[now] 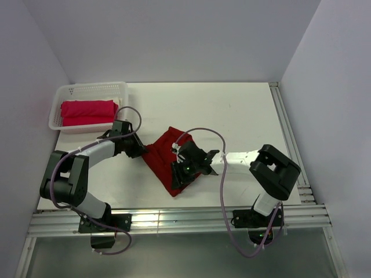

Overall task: Roll the t-shirts
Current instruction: Roll the tshirt

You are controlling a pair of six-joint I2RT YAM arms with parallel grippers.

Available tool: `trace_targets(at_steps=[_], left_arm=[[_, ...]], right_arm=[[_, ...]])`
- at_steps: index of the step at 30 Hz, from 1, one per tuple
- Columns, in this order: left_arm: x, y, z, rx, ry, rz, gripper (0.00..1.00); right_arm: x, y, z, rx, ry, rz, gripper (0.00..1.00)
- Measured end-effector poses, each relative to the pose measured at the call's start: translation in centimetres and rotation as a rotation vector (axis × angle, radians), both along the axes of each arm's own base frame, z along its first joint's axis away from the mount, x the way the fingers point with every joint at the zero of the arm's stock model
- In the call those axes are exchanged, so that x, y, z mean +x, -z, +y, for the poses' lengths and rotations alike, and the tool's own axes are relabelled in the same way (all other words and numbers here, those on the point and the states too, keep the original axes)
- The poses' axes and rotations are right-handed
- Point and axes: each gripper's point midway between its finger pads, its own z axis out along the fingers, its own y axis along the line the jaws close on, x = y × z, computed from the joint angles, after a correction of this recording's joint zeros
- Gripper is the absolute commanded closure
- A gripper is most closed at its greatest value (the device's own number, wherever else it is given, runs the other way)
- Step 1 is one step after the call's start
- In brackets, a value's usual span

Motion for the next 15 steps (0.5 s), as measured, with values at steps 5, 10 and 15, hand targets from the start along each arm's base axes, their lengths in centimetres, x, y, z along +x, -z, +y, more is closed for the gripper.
trace_targets(at_steps=[5, 10, 15], left_arm=[[0.0, 0.2, 0.0, 0.010, 0.014, 0.007, 0.67], [0.4, 0.2, -0.2, 0.016, 0.030, 0.007, 0.67], [1.3, -0.1, -0.4, 0.031, 0.041, -0.001, 0.67]], right_arm=[[0.1, 0.2, -0.7, -0.033, 0.001, -0.031, 0.59], [0.0, -0.7, -0.7, -0.016, -0.001, -0.050, 0.18], [-0.3, -1.2, -3.2, -0.111, 0.021, -0.088, 0.14]])
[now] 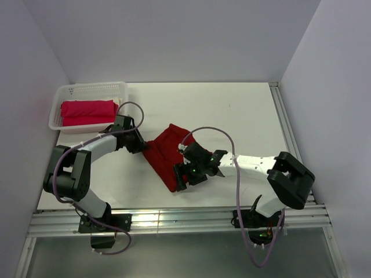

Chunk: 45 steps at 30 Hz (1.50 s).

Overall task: Roll the t-shirts
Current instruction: Roll the tshirt

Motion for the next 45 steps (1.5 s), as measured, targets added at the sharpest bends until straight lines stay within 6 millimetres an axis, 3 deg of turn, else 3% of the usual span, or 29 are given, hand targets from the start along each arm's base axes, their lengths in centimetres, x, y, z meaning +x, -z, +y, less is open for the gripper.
trace_targets(at_steps=[3, 5, 10, 15, 20, 25, 34, 45], left_arm=[[0.6, -0.5, 0.0, 0.016, 0.004, -0.015, 0.67], [0.8, -0.8, -0.1, 0.020, 0.009, -0.018, 0.68], [0.6, -0.9, -0.2, 0.030, 0.028, -0.017, 0.68], [0.5, -0.5, -0.2, 0.037, 0.039, 0.001, 0.68], [0.2, 0.2, -0.3, 0.041, 0.055, 0.031, 0.69], [0.1, 0.2, -0.6, 0.026, 0.072, 0.046, 0.69], [-0.1, -0.1, -1.1, 0.012, 0.093, 0.096, 0.69], [-0.4, 0.1, -1.5, -0.002, 0.105, 0.147, 0.70]], right_arm=[[0.2, -0.5, -1.9, -0.101, 0.026, -0.023, 0.13], [1.3, -1.9, -2.0, -0.150, 0.036, -0.075, 0.13], [4.6, -7.7, 1.6, -0.169, 0.018, -0.288, 0.13], [5.1, -9.1, 4.2, -0.225, -0.024, -0.393, 0.13], [4.1, -8.3, 7.6, -0.312, -0.103, -0.491, 0.15], [2.2, -5.9, 10.3, -0.376, -0.203, -0.552, 0.16], [3.4, -2.8, 10.3, -0.510, -0.251, -0.633, 0.16], [6.1, -2.9, 10.9, -0.635, -0.207, -0.764, 0.20]])
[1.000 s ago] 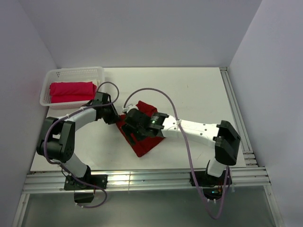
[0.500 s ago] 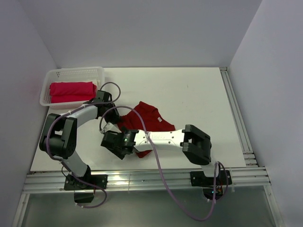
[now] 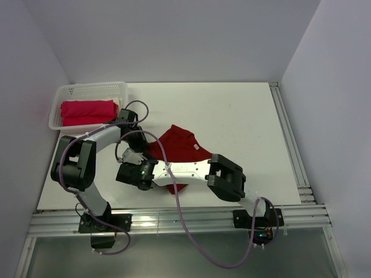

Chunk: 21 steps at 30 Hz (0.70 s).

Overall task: Roll the t-shirts
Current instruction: Roll the tshirt

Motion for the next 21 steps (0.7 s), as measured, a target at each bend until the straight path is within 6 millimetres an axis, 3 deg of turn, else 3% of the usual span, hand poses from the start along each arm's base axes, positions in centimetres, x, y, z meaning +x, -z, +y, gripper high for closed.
trace_targets(at_steps=[8, 15, 21], left_arm=[[-0.3, 0.2, -0.2, -0.013, 0.008, 0.016, 0.71], [-0.2, 0.3, -0.5, -0.021, 0.013, 0.038, 0.71], [-0.2, 0.4, -0.7, -0.029, 0.023, 0.043, 0.71]], right_arm=[[0.6, 2.2, -0.6, -0.107, 0.019, -0.073, 0.27], [1.3, 3.1, -1.5, -0.185, 0.052, -0.143, 0.29], [1.9, 3.3, -2.5, -0.235, 0.081, -0.201, 0.39]])
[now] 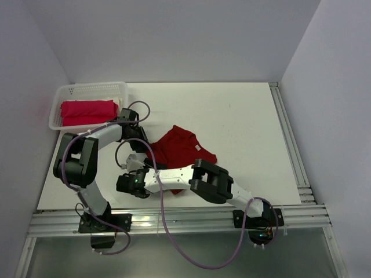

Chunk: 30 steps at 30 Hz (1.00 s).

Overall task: Roll the t-shirts
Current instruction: Roll the tshirt

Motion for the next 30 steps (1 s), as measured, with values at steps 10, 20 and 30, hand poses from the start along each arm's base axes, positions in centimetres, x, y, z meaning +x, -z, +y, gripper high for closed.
trace_targets(at_steps=[10, 20, 30], left_arm=[[0.1, 0.0, -0.1, -0.004, 0.022, -0.002, 0.72], [-0.1, -0.1, -0.3, -0.017, 0.029, 0.002, 0.68], [0.0, -1.4, -0.2, -0.069, 0.036, -0.020, 0.24]], right_arm=[[1.1, 0.4, -0.7, -0.037, 0.029, -0.064, 0.45], [3.8, 0.8, -3.2, -0.065, 0.102, -0.104, 0.91], [3.7, 0.7, -4.0, 0.103, 0.131, 0.033, 1.00]])
